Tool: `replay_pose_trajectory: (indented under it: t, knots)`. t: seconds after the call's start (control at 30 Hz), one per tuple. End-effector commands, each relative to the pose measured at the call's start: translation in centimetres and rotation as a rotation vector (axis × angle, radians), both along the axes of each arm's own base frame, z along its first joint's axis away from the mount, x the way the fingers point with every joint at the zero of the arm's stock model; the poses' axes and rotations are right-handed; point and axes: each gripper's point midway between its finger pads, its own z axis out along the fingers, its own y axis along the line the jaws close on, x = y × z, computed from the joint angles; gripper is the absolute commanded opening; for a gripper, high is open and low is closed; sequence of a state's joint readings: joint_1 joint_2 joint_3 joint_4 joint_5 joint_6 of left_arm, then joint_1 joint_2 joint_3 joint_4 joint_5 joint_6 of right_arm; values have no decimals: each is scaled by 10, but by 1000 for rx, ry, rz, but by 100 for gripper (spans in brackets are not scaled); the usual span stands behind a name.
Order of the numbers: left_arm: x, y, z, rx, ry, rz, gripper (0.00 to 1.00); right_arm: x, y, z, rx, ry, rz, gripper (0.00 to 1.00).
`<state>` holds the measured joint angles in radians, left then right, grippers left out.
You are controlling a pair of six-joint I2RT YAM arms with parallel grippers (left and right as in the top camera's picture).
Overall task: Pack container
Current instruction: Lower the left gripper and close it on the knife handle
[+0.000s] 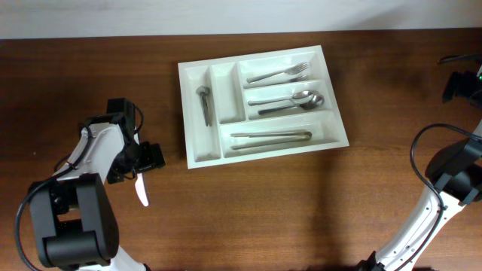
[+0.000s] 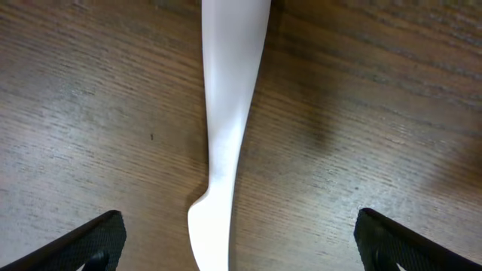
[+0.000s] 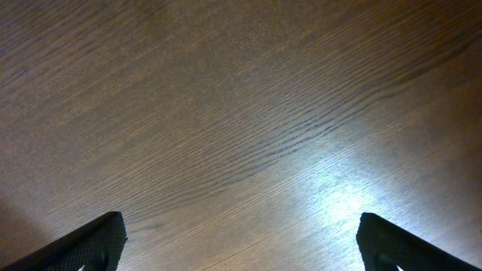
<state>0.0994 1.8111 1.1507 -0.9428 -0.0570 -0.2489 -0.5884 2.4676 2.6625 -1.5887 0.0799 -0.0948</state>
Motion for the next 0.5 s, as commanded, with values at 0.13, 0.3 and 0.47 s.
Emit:
replay_pose_trajectory:
  t: [0.13, 0.3, 0.47]
  knots:
    - [-1, 2, -14, 6, 27, -18, 99, -1, 1, 0, 5, 0, 5, 99]
    - [2, 2, -22, 1, 30, -18, 99, -1, 1, 0, 5, 0, 5, 99]
    - [2, 0, -26, -13, 41, -69, 99, -1, 1, 0, 5, 0, 5, 99]
